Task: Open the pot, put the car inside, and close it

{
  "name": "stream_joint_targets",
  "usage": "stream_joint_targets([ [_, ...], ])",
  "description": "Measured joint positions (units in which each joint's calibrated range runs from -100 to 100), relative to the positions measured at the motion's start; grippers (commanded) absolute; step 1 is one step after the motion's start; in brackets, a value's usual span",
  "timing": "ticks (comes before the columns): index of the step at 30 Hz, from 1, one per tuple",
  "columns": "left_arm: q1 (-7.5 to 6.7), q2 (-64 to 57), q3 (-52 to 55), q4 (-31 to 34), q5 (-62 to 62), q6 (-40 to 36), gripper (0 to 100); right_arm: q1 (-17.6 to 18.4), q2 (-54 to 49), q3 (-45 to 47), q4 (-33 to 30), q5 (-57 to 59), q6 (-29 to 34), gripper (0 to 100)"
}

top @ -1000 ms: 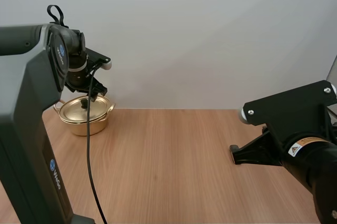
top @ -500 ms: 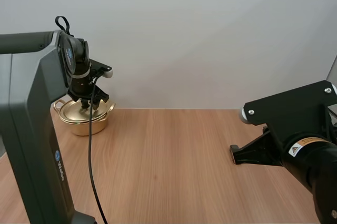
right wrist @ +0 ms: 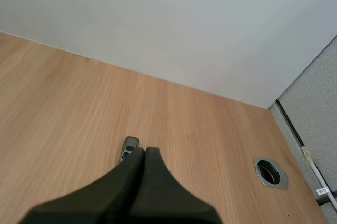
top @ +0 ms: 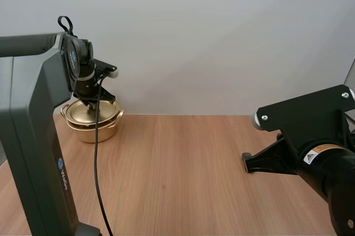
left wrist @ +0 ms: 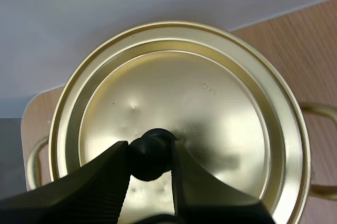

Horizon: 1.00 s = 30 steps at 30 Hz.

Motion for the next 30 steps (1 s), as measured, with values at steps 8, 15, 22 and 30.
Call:
stream_joint_targets([
  [8,2.57,-11.2,-11.1,-11.3,13.5,2.7,0,-1.0,8.6,6.4,-6.9,-12.9,0.1,0],
  [15,6.56,-24.3,-14.4,-23.5,19.0,8.0,0,-1.0,21.7,0.2,-3.5,-15.5,0.9,14],
  [22,10.18,-37.5,-14.4,-34.9,19.0,11.1,0,-1.0,35.6,-11.2,6.8,-17.3,0.9,83],
  [30,12.15,-45.4,-14.4,-38.4,19.0,13.7,0,-1.1,51.0,-15.7,7.4,-19.1,1.7,83],
])
